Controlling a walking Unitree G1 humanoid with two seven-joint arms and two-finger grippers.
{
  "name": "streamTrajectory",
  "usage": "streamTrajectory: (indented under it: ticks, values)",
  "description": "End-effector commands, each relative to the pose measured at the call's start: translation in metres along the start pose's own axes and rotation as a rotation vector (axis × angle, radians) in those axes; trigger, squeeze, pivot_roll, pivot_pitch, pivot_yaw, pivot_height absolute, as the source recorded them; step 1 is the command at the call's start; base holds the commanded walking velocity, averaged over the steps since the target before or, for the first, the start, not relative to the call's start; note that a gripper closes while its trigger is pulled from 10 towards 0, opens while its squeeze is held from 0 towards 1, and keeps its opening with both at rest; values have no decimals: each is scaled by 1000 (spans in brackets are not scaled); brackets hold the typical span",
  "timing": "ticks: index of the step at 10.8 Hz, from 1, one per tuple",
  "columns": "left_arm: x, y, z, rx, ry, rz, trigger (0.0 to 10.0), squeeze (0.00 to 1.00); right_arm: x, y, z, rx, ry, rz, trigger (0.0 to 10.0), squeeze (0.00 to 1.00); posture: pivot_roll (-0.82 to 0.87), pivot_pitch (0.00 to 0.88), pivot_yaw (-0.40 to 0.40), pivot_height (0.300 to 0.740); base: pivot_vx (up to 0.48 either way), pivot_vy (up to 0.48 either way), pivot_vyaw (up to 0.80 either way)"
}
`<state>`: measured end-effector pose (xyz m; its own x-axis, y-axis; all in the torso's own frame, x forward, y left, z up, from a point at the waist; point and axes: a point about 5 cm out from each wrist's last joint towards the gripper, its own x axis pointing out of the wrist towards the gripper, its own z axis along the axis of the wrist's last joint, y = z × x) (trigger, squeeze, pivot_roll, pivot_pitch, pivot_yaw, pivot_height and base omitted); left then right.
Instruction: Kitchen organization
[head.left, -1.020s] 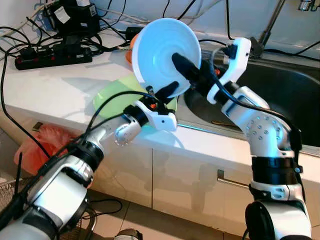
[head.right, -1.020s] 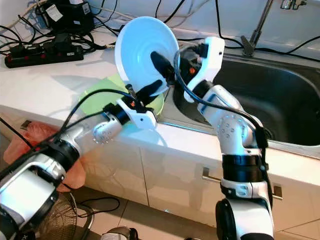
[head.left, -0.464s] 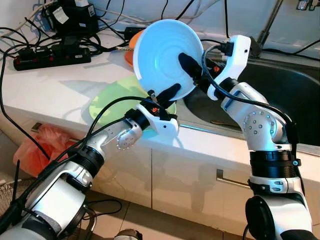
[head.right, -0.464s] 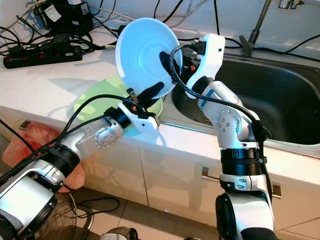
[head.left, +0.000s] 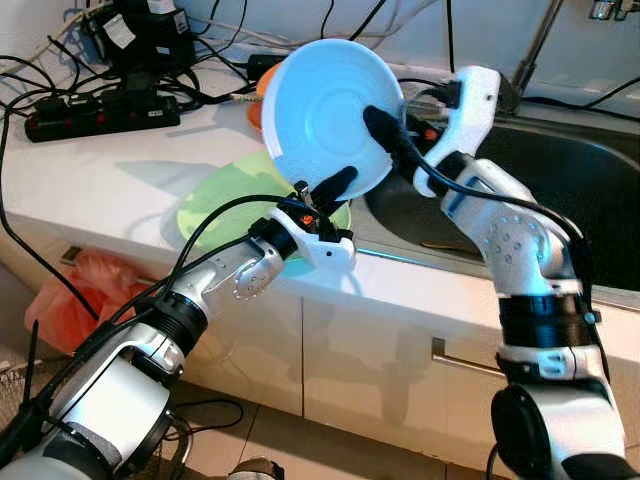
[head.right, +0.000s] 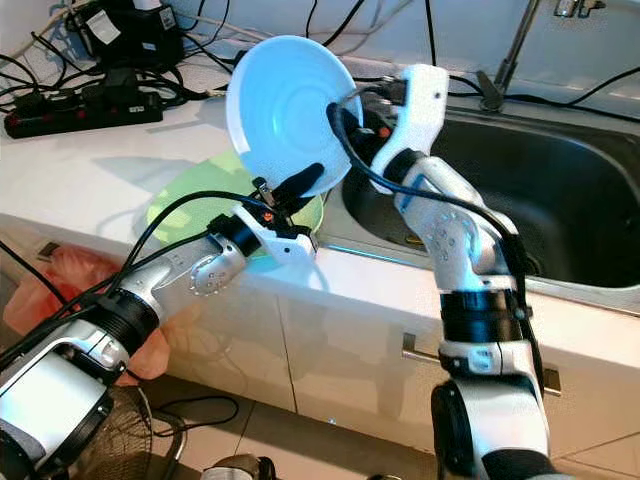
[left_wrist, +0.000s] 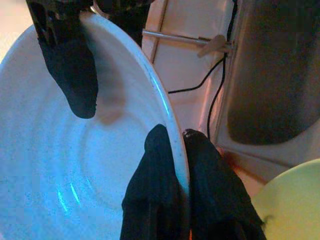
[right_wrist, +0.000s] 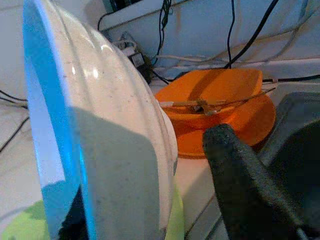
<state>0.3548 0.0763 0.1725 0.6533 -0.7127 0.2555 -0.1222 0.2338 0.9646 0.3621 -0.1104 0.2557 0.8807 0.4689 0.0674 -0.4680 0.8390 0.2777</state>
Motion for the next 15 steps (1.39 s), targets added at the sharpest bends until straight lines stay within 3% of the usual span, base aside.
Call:
streamTrajectory:
  ticks: [1,5,6,7,8,9,10,15]
  values:
    - [1,-1,7,12,-40,25,0,0,-1,-11,0,-26,49,-71,0,0,188,40,14,740,0,0,0]
    - [4,1,7,85,-34,57,0,0,-1,-13,-3,-33,99,-90,0,0,186,43,13,740,0,0,0]
    - [6,2,8,88,-36,68,3529,0,0,-13,-3,-31,101,-89,0,0,186,42,15,740,0,0,0]
    - [7,3,8,88,-38,73,3843,0,0,-12,-3,-27,103,-87,0,0,187,44,14,740,0,0,0]
    - [7,4,9,82,-37,83,7922,0,1,-11,-4,-23,106,-85,0,0,187,44,13,740,0,0,0]
    - [8,6,10,70,-41,103,10000,612,1,-10,-4,-18,107,-80,0,0,188,44,12,740,0,0,0]
    - [7,8,10,59,-45,124,10000,1000,1,-10,-4,-13,104,-78,0,0,188,44,11,740,0,0,0]
    - [8,15,12,31,-77,171,10000,1000,2,-8,-6,22,90,-60,0,0,190,46,13,740,0,0,0]
